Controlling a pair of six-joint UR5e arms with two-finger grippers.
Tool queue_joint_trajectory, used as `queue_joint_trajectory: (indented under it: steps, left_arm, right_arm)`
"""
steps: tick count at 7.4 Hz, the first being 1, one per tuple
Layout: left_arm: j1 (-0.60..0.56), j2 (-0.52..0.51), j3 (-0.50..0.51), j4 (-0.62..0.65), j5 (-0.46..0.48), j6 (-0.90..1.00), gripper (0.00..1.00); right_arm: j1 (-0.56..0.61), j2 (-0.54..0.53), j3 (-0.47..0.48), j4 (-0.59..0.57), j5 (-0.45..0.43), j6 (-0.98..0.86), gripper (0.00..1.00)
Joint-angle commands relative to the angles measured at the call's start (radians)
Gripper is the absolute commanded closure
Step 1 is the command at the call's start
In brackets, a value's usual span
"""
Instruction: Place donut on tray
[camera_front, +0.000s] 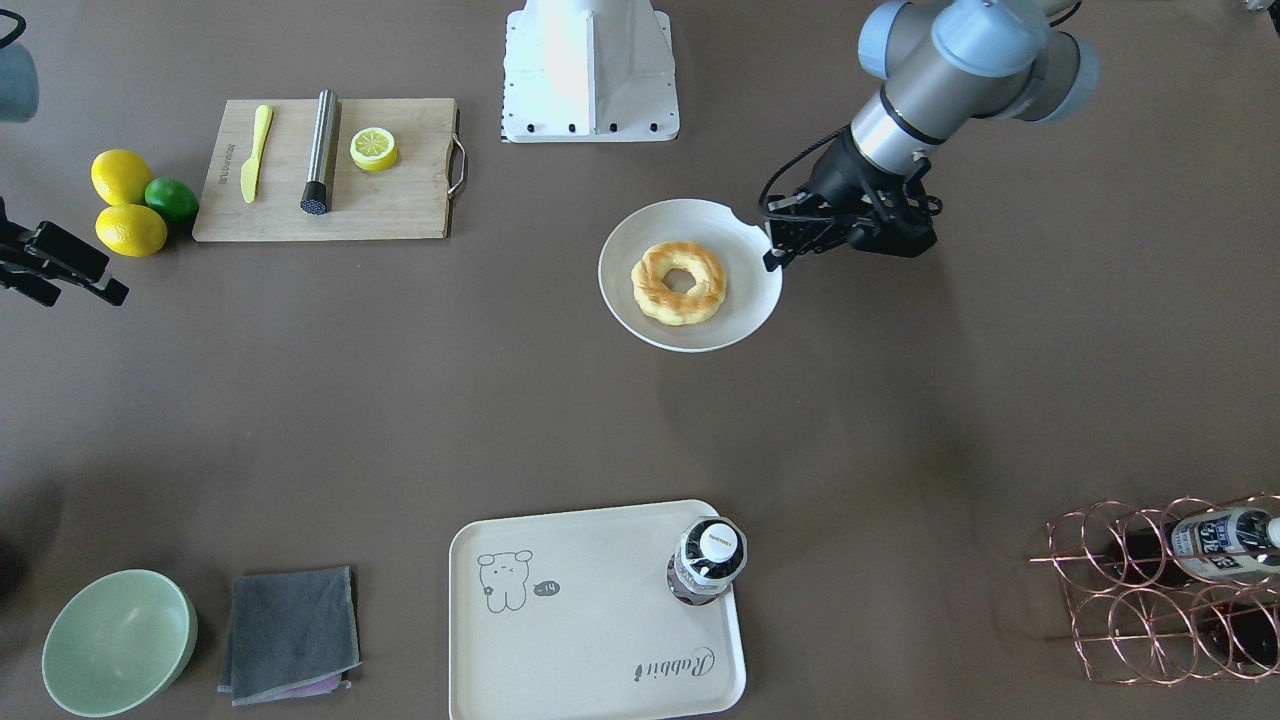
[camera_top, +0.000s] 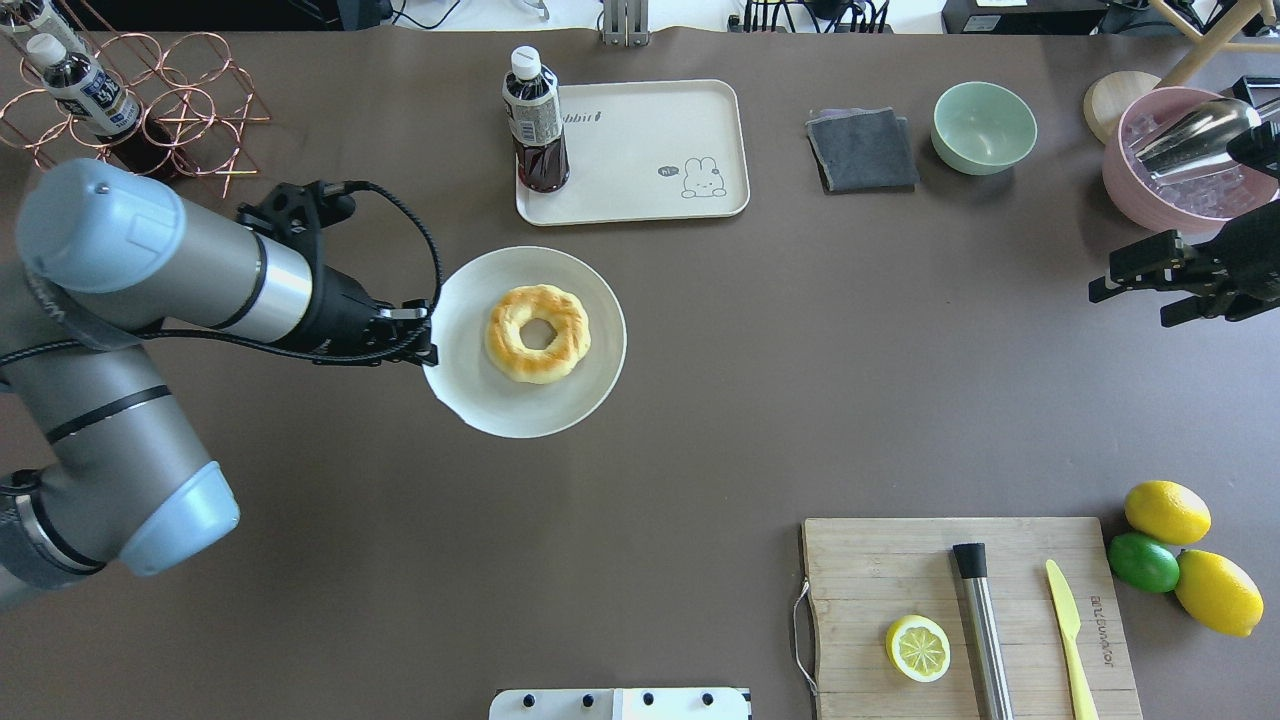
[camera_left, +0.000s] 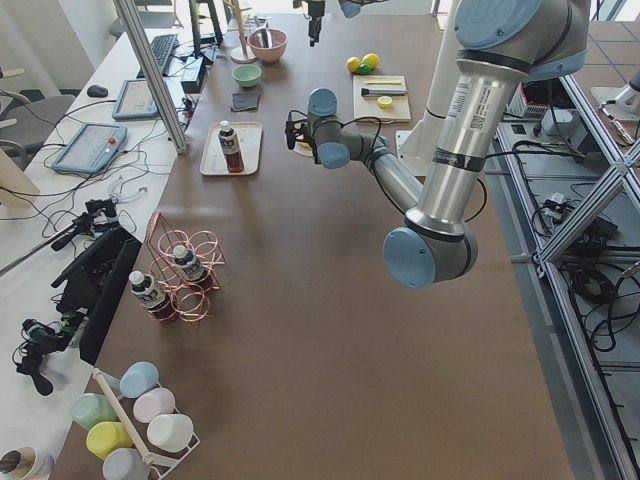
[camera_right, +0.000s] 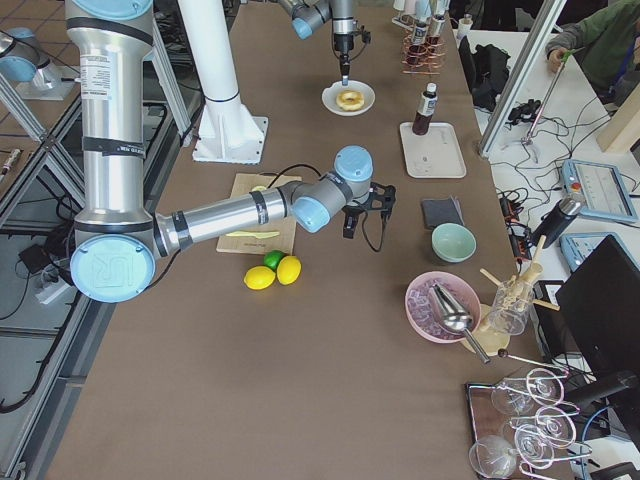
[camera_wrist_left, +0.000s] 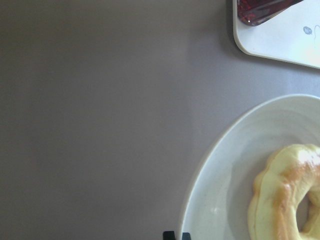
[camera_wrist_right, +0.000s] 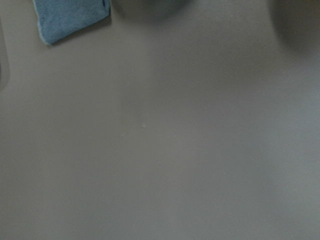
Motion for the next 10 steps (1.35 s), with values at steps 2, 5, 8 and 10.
queue_joint_trajectory:
  steps: [2, 5, 8, 10]
  left_arm:
    - [0.225, -0.335, 0.096, 0.255, 0.241, -0.147, 1.0]
    - [0.295, -0.454, 0.187, 0.256, 0.339, -0.193, 1.0]
    - [0.301, -0.488, 0.222, 0.256, 0.35, -0.193, 1.0]
    - [0.301, -0.488, 0.222, 0.256, 0.359, -0.191, 1.0]
  right_arm:
    - [-0.107, 0.061, 0.053, 0.004, -0.004, 0.154, 0.0]
    - [-0.198, 0.096, 0.081, 0.004, -0.065, 0.208, 0.0]
    - [-0.274, 0.11, 0.097, 0.004, -0.091, 0.211, 0.0]
    - [-0.338, 0.112, 0.105, 0.006, -0.148, 0.247, 0.0]
